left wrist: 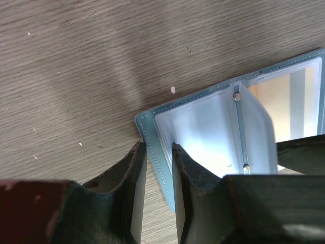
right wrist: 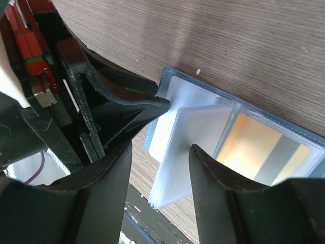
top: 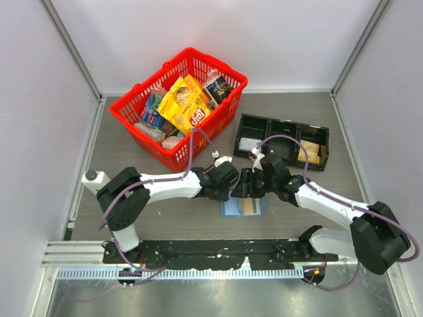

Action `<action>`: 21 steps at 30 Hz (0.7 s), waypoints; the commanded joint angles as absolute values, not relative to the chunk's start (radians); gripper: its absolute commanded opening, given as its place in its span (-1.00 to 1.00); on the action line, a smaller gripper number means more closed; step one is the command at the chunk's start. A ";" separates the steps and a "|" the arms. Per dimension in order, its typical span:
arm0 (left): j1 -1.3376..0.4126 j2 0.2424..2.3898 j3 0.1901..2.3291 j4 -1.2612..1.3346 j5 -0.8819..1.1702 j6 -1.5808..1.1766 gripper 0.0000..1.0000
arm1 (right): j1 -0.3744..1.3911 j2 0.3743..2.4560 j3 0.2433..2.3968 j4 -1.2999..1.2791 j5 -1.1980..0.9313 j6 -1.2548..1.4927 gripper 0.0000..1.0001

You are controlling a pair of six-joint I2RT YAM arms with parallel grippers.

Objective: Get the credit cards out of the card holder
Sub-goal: Remove the credit card from the card holder.

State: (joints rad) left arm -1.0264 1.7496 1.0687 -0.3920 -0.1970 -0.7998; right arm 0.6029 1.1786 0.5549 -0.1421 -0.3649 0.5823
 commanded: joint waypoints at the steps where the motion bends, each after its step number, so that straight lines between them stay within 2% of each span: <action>1: -1.026 1.717 1.060 -0.348 -0.206 -0.801 -0.40 | 0.607 1.209 0.534 -0.052 -0.428 0.597 0.07; 8: -1.011 1.649 1.020 -0.336 -0.216 -0.825 -0.36 | 0.607 1.203 0.537 -0.115 -0.315 0.584 0.01; 14: -1.008 1.608 1.017 -0.344 -0.215 -0.833 -0.22 | 0.607 1.161 0.563 -0.231 -0.155 0.543 -0.08; 21: -1.011 1.562 1.031 -0.345 -0.181 -0.833 -0.13 | 0.606 1.094 0.603 -0.406 0.087 0.525 -0.01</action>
State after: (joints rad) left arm -1.0122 1.6119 1.0180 -0.3737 -0.1967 -0.8284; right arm 0.6033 1.1473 0.5415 -0.2909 -0.1123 0.5514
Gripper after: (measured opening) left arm 0.430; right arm 0.471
